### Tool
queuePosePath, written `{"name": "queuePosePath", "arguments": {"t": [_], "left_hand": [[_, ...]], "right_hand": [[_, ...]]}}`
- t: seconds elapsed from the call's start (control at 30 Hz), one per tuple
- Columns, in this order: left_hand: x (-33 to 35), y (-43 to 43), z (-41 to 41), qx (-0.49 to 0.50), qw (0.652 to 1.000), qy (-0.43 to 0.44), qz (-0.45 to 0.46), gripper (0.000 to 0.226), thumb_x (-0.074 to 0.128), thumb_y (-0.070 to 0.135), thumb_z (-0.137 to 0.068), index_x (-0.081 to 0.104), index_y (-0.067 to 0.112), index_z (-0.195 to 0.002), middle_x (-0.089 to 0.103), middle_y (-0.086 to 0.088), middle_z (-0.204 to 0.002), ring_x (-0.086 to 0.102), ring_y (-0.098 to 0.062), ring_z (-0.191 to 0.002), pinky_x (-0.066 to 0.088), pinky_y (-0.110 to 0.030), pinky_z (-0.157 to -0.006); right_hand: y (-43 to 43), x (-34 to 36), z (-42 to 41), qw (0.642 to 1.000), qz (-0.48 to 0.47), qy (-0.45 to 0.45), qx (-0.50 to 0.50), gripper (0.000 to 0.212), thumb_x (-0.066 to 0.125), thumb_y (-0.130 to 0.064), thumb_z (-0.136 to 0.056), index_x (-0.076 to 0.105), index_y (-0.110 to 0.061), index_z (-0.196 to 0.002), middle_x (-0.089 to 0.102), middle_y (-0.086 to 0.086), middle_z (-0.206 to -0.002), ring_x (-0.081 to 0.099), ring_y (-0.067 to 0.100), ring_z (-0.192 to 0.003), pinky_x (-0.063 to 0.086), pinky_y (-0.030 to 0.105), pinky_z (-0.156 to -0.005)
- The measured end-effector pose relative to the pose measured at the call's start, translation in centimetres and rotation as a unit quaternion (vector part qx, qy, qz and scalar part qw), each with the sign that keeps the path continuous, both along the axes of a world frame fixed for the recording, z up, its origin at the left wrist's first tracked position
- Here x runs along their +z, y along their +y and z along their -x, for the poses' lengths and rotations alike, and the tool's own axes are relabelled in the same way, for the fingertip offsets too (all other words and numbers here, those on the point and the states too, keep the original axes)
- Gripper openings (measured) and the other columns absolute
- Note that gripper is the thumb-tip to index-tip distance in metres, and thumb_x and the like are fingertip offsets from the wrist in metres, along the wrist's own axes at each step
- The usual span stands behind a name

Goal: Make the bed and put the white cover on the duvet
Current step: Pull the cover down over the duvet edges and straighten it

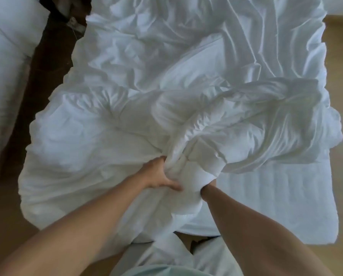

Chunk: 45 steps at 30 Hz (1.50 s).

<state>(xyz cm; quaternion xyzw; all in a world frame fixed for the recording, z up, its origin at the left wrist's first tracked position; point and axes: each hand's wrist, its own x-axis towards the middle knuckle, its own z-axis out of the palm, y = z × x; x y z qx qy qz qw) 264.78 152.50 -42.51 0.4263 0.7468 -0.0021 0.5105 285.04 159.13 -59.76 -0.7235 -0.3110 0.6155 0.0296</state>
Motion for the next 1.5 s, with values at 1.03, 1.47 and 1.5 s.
{"name": "queuePosePath", "arguments": {"t": [1.03,1.47,1.5], "left_hand": [[-1.5,6.8,3.7,-0.010,0.906,0.353,-0.234,0.033,0.073,0.020,-0.082,0.056,0.006,-0.107,0.063,-0.016,-0.093,0.065,-0.041,-0.079,0.038,-0.039,-0.057],[2.5,4.7,-5.8,-0.058,0.956,0.205,-0.201,0.028,0.046,0.030,-0.100,0.054,0.020,-0.125,0.061,0.002,-0.125,0.061,-0.019,-0.115,0.045,-0.032,-0.092],[3.0,4.4,-5.7,-0.058,0.961,0.186,-0.197,0.030,0.044,0.030,-0.101,0.056,0.019,-0.127,0.061,0.002,-0.128,0.059,-0.018,-0.118,0.042,-0.029,-0.093]], "right_hand": [[12.0,13.7,-4.5,0.342,-0.344,-0.120,0.866,0.069,0.045,-0.077,-0.081,0.045,-0.020,-0.119,0.065,0.002,-0.081,0.069,0.028,-0.067,0.037,0.031,-0.053],[8.6,22.1,3.3,0.337,-0.721,0.062,0.603,0.019,0.064,0.005,-0.077,0.067,-0.013,-0.082,0.055,0.000,-0.070,0.047,0.021,-0.061,0.032,0.032,-0.061],[9.1,22.5,3.8,0.327,-0.719,0.055,0.611,0.017,0.067,0.001,-0.078,0.067,-0.016,-0.082,0.058,0.001,-0.077,0.050,0.023,-0.069,0.035,0.034,-0.067]]}}
